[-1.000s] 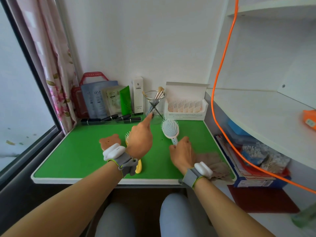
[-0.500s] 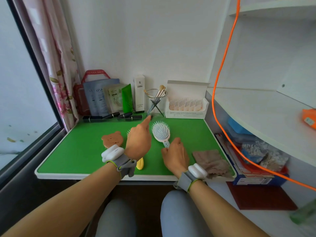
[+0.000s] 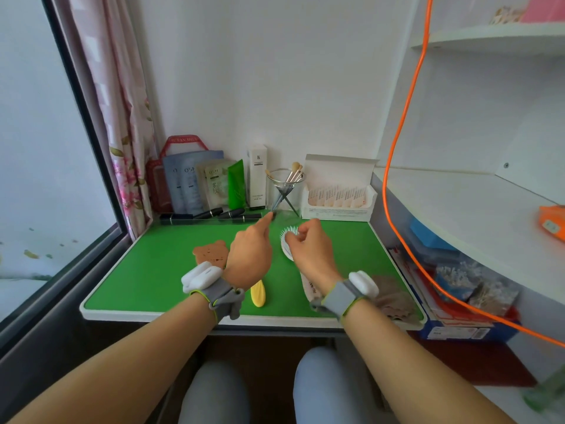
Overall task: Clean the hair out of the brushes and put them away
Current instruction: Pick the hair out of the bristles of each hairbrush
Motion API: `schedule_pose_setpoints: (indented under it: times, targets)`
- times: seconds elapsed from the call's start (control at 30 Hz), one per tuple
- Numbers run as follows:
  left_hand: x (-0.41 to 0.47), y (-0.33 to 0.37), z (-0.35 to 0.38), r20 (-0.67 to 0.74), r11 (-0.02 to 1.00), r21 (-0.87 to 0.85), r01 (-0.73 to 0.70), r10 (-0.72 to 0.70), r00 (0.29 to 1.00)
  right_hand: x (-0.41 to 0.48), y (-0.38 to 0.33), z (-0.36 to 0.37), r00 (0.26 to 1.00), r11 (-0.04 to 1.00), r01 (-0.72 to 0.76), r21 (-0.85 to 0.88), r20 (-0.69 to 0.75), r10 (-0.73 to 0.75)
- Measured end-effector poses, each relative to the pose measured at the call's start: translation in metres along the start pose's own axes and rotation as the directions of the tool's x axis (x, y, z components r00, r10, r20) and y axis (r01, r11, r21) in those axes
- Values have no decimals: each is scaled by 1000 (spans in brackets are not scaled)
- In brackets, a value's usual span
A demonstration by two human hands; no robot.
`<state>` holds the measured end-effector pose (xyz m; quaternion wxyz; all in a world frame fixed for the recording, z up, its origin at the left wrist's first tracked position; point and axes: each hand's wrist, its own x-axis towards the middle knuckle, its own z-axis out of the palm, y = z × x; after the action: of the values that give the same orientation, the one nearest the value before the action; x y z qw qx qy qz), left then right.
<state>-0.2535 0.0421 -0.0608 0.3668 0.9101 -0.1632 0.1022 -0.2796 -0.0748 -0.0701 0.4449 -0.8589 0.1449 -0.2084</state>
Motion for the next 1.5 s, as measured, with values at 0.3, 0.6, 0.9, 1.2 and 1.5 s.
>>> schedule_pose_setpoints:
  times: [0.3,0.6,0.9,1.2,1.5]
  targets:
    - [9,-5,-17,-10,994,-106,-19,18,1000,33,-47,12,925,755,-330,566,352,141]
    - [30,-32,-31,31,974,-223,41,-35,999,62,-57,36,939,708,-277,649,341,55]
    - [39,-57,-43,64,975,-210,71,-59,996,106,-62,62,958,690,-267,673,264,114]
    - [46,-94,-64,-31,962,-136,237,-243,969,124,-44,104,958,768,-272,580,240,157]
    - [53,-107,-66,-111,928,-138,346,-362,926,109,-59,172,930,965,-74,250,366,-23]
